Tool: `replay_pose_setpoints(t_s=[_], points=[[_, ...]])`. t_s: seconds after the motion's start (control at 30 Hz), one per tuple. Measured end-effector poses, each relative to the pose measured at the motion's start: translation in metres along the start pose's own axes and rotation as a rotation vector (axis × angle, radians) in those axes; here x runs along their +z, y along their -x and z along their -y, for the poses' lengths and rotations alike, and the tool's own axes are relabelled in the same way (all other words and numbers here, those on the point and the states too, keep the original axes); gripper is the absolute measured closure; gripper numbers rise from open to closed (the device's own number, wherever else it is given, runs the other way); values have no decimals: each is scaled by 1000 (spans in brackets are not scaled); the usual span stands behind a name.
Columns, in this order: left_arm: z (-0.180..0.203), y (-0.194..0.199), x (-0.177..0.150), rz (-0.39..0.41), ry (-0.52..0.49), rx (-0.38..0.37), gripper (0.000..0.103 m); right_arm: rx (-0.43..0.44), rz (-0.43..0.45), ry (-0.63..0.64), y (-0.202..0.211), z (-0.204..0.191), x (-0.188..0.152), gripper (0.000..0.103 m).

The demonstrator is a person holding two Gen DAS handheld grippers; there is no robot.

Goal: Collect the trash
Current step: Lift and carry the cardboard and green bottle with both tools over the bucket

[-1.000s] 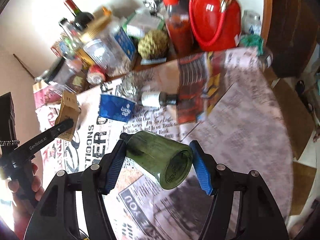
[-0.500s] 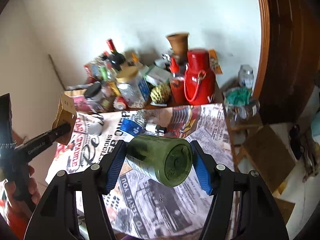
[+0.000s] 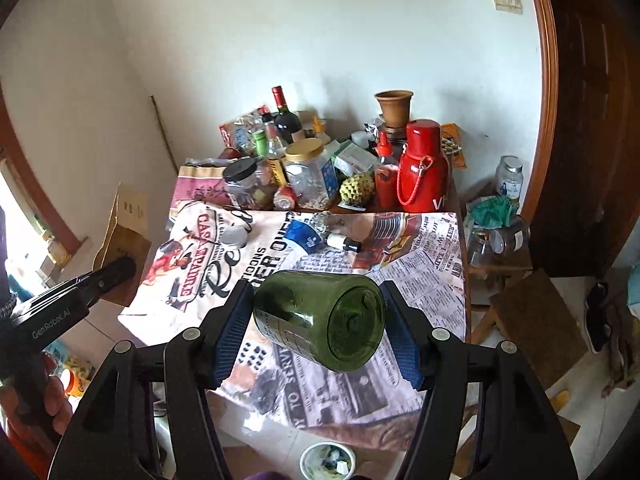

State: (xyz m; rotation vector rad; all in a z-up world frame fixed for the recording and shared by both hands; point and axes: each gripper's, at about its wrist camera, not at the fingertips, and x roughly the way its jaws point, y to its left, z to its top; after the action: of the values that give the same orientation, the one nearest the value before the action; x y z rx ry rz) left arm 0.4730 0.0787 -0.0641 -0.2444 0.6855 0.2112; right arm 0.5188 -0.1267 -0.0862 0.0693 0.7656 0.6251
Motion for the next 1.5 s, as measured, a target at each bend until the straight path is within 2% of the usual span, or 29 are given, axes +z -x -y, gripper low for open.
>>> replay_pose_setpoints(t_s=[0.23, 0.37, 0.4, 0.57, 0.8, 1.17, 1.3, 1.5], points=[[-14, 49, -23, 29, -36, -60, 88, -40, 63, -5, 42, -30, -24, 43], [-27, 81, -45, 30, -81, -105, 88, -80, 95, -27, 68, -60, -53, 43], [-31, 88, -51, 28, -93, -113, 88, -86, 98, -35, 72, -65, -59, 51], [-59, 124, -92, -4, -128, -155, 88, -115, 84, -69, 86, -96, -102, 55], [-94, 147, -145, -95, -143, -166, 88, -130, -34, -119, 69, -127, -165, 58], [-101, 137, -200, -243, -166, -203, 88, -167, -161, -193, 63, -124, -226, 60], [-96, 115, -225, -308, -161, -219, 88, -196, -214, -193, 53, -112, -247, 60], [-84, 58, -277, -421, -166, -209, 88, -206, -294, -196, 24, -83, -287, 60]])
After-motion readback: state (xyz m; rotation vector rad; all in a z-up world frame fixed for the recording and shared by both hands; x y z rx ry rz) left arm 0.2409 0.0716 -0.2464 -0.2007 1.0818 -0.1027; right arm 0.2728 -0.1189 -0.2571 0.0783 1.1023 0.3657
